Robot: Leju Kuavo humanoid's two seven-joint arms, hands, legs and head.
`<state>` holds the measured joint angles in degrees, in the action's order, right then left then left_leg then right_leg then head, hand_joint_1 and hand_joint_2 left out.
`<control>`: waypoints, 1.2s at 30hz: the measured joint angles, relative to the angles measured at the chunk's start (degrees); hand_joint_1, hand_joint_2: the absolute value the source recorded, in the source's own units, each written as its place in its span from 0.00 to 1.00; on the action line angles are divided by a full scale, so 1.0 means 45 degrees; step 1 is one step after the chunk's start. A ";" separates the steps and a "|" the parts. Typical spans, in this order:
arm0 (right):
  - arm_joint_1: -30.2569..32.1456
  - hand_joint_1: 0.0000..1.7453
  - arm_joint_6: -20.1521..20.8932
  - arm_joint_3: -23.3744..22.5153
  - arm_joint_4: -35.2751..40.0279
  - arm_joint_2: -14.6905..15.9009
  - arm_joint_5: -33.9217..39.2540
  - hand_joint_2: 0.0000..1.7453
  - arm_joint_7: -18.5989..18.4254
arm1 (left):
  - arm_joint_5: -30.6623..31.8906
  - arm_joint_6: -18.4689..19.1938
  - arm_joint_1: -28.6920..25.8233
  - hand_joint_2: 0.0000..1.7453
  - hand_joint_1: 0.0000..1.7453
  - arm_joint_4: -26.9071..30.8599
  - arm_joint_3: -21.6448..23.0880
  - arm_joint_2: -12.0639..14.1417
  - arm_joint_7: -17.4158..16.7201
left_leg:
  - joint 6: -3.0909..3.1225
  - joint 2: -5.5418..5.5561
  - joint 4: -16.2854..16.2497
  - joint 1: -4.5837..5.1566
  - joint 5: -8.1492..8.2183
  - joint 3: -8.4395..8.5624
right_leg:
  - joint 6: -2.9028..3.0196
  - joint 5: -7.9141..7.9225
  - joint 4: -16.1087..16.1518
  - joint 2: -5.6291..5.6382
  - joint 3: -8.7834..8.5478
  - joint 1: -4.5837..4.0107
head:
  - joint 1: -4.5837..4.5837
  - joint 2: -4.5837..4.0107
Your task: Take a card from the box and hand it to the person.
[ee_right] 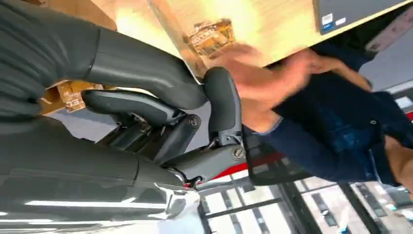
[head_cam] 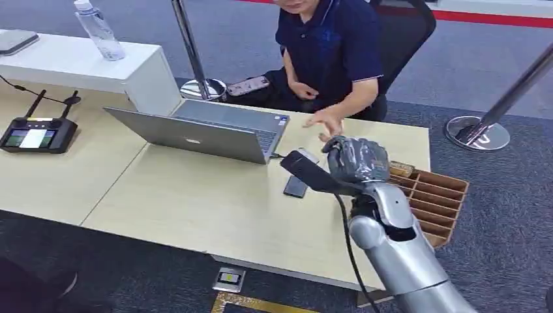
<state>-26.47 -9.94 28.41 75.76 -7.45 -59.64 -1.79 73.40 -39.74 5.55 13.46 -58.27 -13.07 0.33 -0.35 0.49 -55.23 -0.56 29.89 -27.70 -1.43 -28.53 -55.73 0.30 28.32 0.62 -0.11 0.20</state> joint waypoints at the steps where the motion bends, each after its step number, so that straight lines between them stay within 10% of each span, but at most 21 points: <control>1: 0.0000 1.00 -0.0241 0.0000 -0.0074 -0.0020 -0.0162 1.00 -0.0054 | 0.0034 0.0005 0.0006 0.00 0.00 -0.0005 0.0005 0.0000 0.0005 | 0.0000 0.0000 0.0000 0.0000 0.0000 0.0000 | 0.0000 0.0000 0.0000 0.0000 0.0000 0.0000 | 0.0000 0.0000; 11: 0.0096 1.00 -0.1994 0.0000 -0.0491 -0.0039 -0.1206 1.00 -0.0248 | 0.0253 0.0121 0.0126 0.00 0.00 -0.0015 0.0209 0.0000 -0.0112 | 0.0000 0.0000 -0.0001 0.0000 0.0000 0.0001 | 0.0000 0.0000 0.0001 0.0000 0.0003 0.0000 | 0.0000 0.0000; 27: 0.0219 0.95 -0.2284 0.0112 -0.0754 -0.0204 -0.1347 1.00 0.0228 | -0.0019 0.0126 0.0257 0.00 0.00 -0.0044 0.0228 -0.0014 -0.0160 | 0.0000 0.0001 0.0000 0.0000 -0.0001 0.0000 | 0.0001 0.0002 -0.0001 0.0000 0.0002 0.0000 | 0.0000 0.0000; 28: 0.0208 0.69 -0.2280 0.0126 -0.0831 -0.0253 -0.1342 1.00 0.0257 | -0.0049 0.0126 0.0268 0.00 0.00 -0.0049 0.0223 -0.0015 -0.0219 | 0.0000 0.0001 0.0000 0.0000 -0.0001 0.0000 | 0.0001 0.0002 -0.0002 0.0000 0.0002 0.0000 | -0.0005 0.0000; 29: 0.0188 0.17 -0.2275 0.0151 -0.0914 -0.0287 -0.1327 1.00 0.0281 | -0.0058 0.0131 0.0270 0.00 0.00 -0.0053 0.0223 -0.0019 -0.0238 | 0.0000 0.0001 0.0000 0.0000 -0.0001 0.0000 | 0.0001 0.0002 -0.0002 0.0000 0.0003 0.0000 | 0.0000 0.0000; 31: 0.0157 0.00 -0.2246 0.0194 -0.1055 -0.0345 -0.1235 1.00 0.0359 | -0.0092 0.0131 0.0271 0.00 0.00 -0.0058 0.0223 -0.0019 -0.0257 | 0.0000 0.0001 0.0000 0.0000 -0.0001 0.0000 | 0.0001 0.0002 -0.0002 0.0000 0.0003 0.0000 | 0.0000 0.0000; 32: 0.0143 0.00 -0.2241 0.0204 -0.1151 -0.0389 -0.1172 0.00 0.0417 | -0.0107 0.0131 0.0270 0.00 0.00 -0.0058 0.0223 -0.0024 -0.0267 | 0.0000 0.0001 0.0000 0.0000 -0.0001 -0.0001 | 0.0001 0.0002 -0.0002 0.0000 0.0003 0.0000 | 0.0000 0.0000; 36: 0.0058 0.00 -0.2226 0.0306 -0.1516 -0.0399 -0.1007 0.00 0.0587 | -0.0107 0.0136 0.0278 0.00 0.00 -0.0087 0.0223 -0.0024 -0.0316 | 0.0000 0.0001 0.0000 0.0000 -0.0001 -0.0001 | 0.0001 0.0002 -0.0001 0.0000 0.0003 0.0000 | 0.0000 0.0000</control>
<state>-26.21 -19.96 29.79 68.94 -9.25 -64.17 0.85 72.91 -39.12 6.80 13.07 -57.27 -13.18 -1.09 -0.35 0.50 -55.23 -0.56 29.88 -27.71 -1.42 -28.52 -55.73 0.30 28.33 0.62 -0.11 0.20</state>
